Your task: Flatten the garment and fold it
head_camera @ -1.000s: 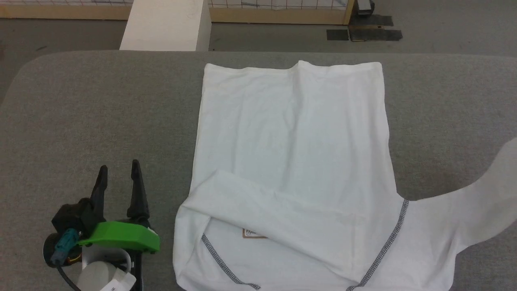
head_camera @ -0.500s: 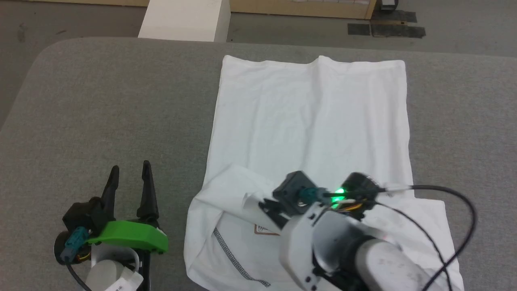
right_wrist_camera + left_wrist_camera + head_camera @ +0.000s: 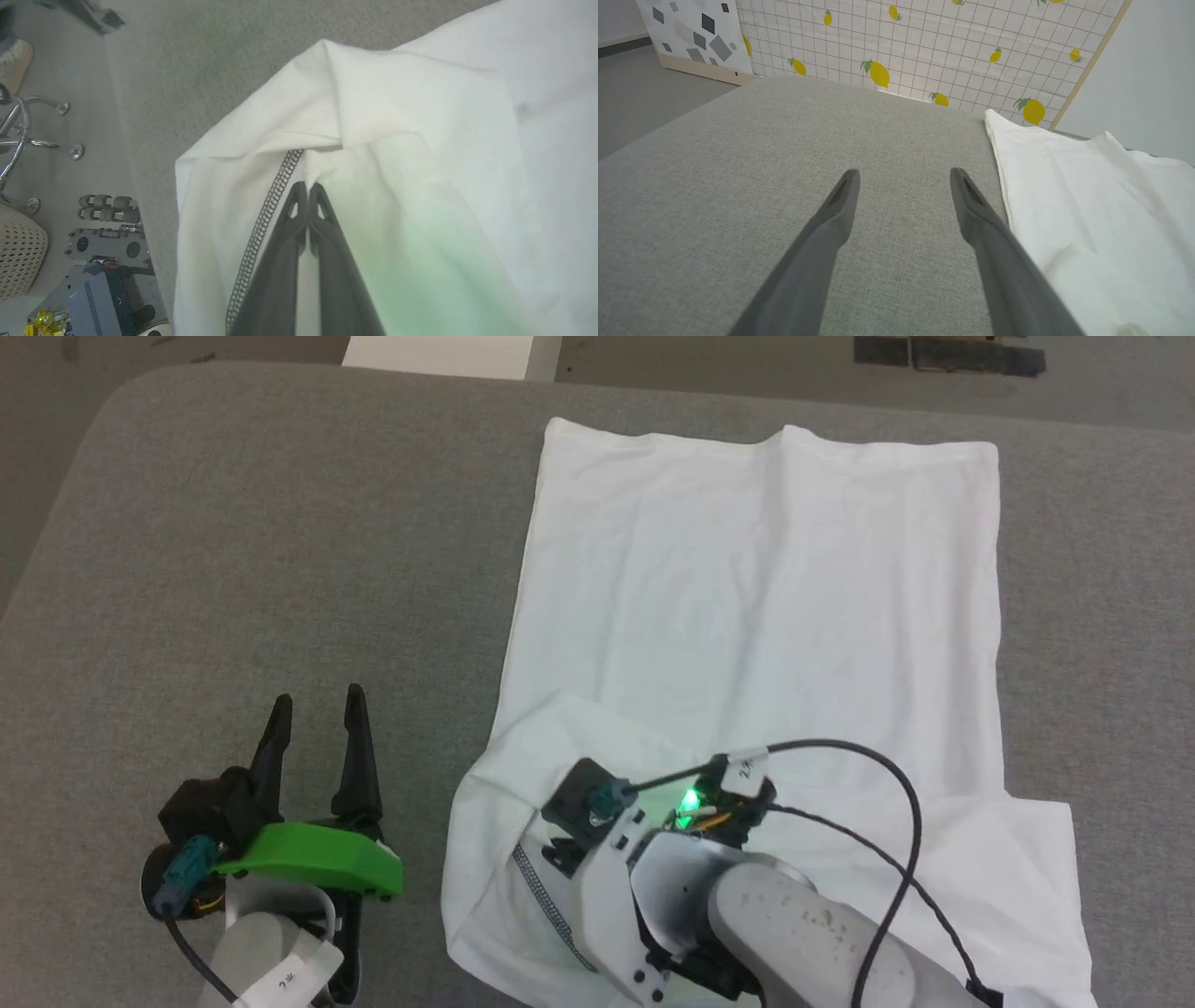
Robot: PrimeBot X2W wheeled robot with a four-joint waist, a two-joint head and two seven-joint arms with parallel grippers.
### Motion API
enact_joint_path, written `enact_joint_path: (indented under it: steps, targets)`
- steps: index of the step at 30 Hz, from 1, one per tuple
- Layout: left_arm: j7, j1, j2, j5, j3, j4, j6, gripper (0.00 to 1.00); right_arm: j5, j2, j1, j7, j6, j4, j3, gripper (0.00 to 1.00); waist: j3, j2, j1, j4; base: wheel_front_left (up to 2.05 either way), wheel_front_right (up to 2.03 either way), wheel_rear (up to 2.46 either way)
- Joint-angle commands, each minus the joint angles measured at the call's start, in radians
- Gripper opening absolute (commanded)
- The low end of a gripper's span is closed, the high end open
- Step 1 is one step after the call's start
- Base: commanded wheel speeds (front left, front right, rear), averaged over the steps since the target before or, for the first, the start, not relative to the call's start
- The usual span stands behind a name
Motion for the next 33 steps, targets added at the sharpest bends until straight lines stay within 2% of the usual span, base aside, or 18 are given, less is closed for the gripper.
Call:
enact_joint_path:
  steps: [1, 5, 6, 7, 11, 15, 21, 26, 33]
  targets:
    - [-0.005, -0.021, -0.004, -0.013, -0.002, 0.004, -0.006, 1.0, 0.027, 0.005, -0.026, -0.015, -0.001, 0.015, 0.021, 0.0, 0.007, -0.0001, 0.0, 0.009, 0.0, 0.0, 0.0]
    - [-0.005, -0.03, -0.005, -0.015, -0.011, 0.011, -0.006, 1.0, 0.095, 0.006, -0.055, -0.018, -0.001, 0.068, 0.075, 0.0, 0.008, -0.0001, 0.0, 0.017, 0.0, 0.0, 0.0]
    - [-0.005, -0.03, -0.005, -0.015, -0.014, 0.013, -0.006, 1.0, 0.11, 0.006, -0.056, -0.015, -0.001, 0.08, 0.085, 0.47, 0.004, -0.0001, 0.0, 0.018, 0.0, 0.0, 0.0]
    - [-0.005, -0.03, -0.005, -0.016, -0.016, 0.014, -0.005, 1.0, 0.124, 0.006, -0.055, -0.014, -0.001, 0.086, 0.088, 1.0, 0.001, -0.0001, 0.0, 0.018, 0.0, 0.0, 0.0]
    - [-0.005, -0.019, -0.005, -0.014, -0.016, 0.016, -0.003, 1.0, 0.165, 0.006, -0.052, -0.076, -0.001, 0.058, 0.066, 1.0, -0.021, -0.0001, 0.0, 0.004, 0.0, 0.0, 0.0]
    - [-0.005, 0.001, -0.005, -0.004, -0.014, 0.011, -0.005, 1.0, 0.174, 0.005, -0.02, -0.186, -0.001, -0.032, -0.026, 1.0, -0.048, -0.0001, 0.0, -0.026, 0.0, 0.0, 0.0]
    - [-0.005, 0.002, 0.02, 0.016, -0.025, 0.011, -0.012, 1.0, 0.084, -0.044, 0.099, -0.334, -0.001, -0.227, -0.309, 1.0, -0.068, -0.0001, 0.0, -0.092, 0.0, 0.0, 0.0]
    - [0.011, -0.074, 0.074, 0.041, -0.062, 0.021, -0.021, 1.0, -0.032, -0.038, 0.225, -0.406, -0.001, -0.363, -0.568, 1.0, -0.04, -0.0001, 0.0, -0.154, 0.0, 0.0, 0.0]
    - [0.099, -0.29, 0.188, 0.045, -0.112, 0.06, -0.03, 1.0, -0.145, -0.016, 0.305, -0.451, -0.001, -0.432, -0.781, 1.0, 0.074, -0.0001, 0.0, -0.232, 0.0, 0.0, 0.0]
